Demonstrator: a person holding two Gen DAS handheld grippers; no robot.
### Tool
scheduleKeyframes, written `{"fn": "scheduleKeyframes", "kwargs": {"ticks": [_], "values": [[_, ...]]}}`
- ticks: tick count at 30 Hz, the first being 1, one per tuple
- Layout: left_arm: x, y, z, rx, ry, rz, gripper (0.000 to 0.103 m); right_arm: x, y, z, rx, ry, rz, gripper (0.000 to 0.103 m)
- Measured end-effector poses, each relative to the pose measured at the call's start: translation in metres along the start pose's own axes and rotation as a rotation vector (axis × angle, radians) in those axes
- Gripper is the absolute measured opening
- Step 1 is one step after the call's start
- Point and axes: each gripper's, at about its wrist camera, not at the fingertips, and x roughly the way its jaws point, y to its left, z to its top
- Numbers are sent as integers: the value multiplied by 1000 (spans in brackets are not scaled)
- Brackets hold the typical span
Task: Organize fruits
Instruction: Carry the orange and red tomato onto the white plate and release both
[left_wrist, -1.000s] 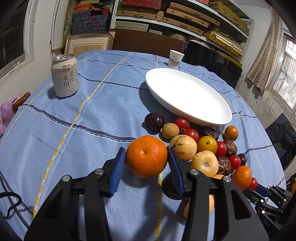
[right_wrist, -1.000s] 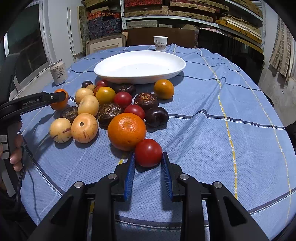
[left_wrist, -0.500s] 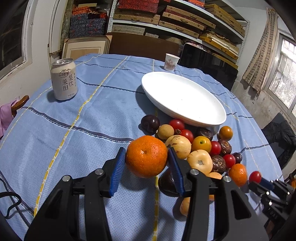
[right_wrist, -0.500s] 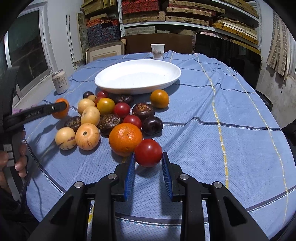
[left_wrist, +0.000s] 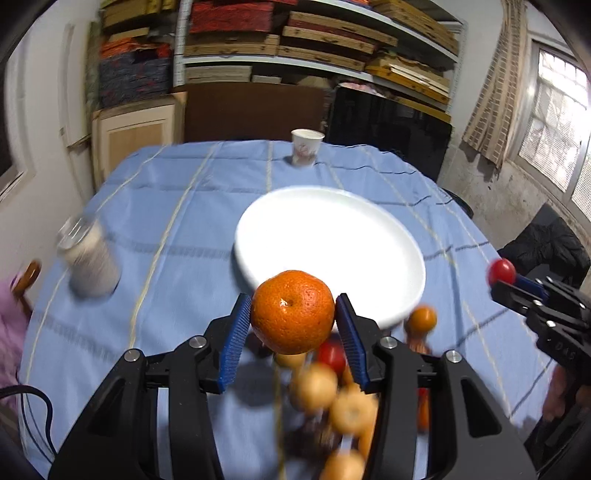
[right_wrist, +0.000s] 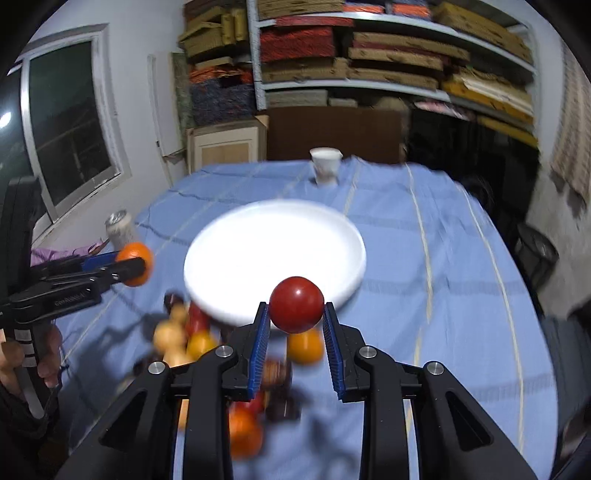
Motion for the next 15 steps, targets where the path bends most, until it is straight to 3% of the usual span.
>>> {"fn": "scheduleKeyframes", "kwargs": {"ticks": [6, 13, 14, 15], "values": [[101, 6, 64, -21, 125, -45, 47, 99, -14, 58, -29, 71, 61, 29], [172, 3, 87, 0, 189, -40, 48, 194, -27, 78, -8, 196, 69, 30], [173, 3, 89, -3, 187, -39, 48, 198, -26, 78, -17, 201, 68, 33], [173, 3, 90, -3, 183, -30, 47, 200, -24, 79, -26, 209, 52, 51]]}}
